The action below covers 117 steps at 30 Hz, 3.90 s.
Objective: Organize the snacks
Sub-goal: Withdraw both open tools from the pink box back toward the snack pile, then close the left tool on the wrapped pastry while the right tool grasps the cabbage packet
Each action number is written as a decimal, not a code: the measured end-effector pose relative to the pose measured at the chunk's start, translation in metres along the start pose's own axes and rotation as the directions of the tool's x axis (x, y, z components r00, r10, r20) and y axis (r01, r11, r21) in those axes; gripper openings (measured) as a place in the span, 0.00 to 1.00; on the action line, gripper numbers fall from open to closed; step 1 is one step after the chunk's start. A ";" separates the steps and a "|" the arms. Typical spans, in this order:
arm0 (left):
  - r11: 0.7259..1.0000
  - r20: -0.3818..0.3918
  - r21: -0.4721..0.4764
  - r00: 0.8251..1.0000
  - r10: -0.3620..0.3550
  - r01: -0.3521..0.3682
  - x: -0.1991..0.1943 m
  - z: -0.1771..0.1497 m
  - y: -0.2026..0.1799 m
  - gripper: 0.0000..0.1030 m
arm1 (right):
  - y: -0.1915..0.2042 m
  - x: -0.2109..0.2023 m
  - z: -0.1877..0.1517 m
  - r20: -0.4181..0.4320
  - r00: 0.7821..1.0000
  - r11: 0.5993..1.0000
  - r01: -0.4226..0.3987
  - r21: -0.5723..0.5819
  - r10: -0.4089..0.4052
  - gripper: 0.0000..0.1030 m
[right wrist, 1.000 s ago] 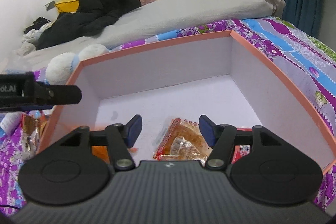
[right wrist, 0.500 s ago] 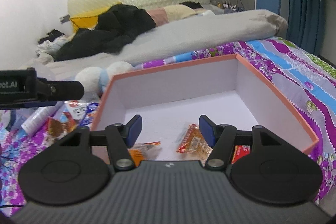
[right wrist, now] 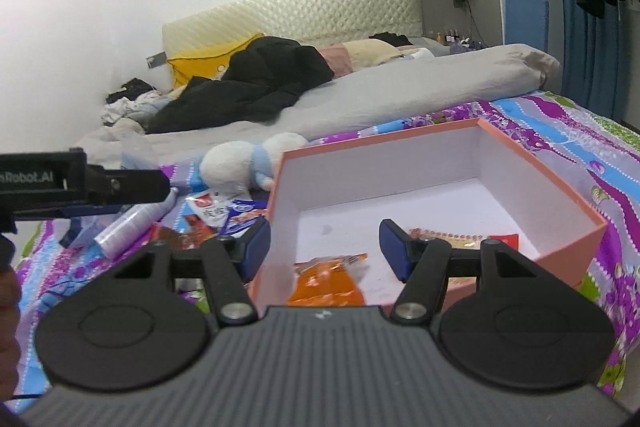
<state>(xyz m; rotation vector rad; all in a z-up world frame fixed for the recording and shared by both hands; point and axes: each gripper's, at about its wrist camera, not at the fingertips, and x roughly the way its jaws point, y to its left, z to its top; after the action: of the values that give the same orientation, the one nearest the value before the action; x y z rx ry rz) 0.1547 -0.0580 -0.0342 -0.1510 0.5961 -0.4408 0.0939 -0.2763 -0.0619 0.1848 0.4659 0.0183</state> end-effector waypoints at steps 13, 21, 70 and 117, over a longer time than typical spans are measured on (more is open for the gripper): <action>0.998 -0.028 0.018 0.998 0.063 -0.063 -0.042 -0.039 0.022 0.80 | 0.034 -0.026 -0.042 -0.041 0.998 0.999 -0.043 -0.016 0.043 0.61; 0.993 -0.039 -0.023 0.993 0.112 -0.113 -0.052 -0.050 0.047 0.80 | 0.049 -0.034 -0.055 -0.068 0.996 0.998 -0.057 -0.026 0.055 0.61; 0.922 -0.178 -0.286 0.960 0.216 -0.261 0.099 -0.074 0.212 0.78 | 0.145 0.151 -0.058 -0.205 0.979 0.855 -0.092 -0.510 -0.017 0.59; 0.907 -0.212 -0.335 0.958 0.191 -0.255 0.025 -0.118 0.206 0.21 | 0.180 0.069 -0.096 -0.171 0.984 0.703 -0.159 -0.694 0.053 0.03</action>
<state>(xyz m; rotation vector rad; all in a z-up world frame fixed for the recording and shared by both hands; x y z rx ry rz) 0.1789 0.1144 -0.1973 -0.3926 0.8562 -0.1163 0.1170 -0.0792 -0.1437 -0.5625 0.5579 0.3263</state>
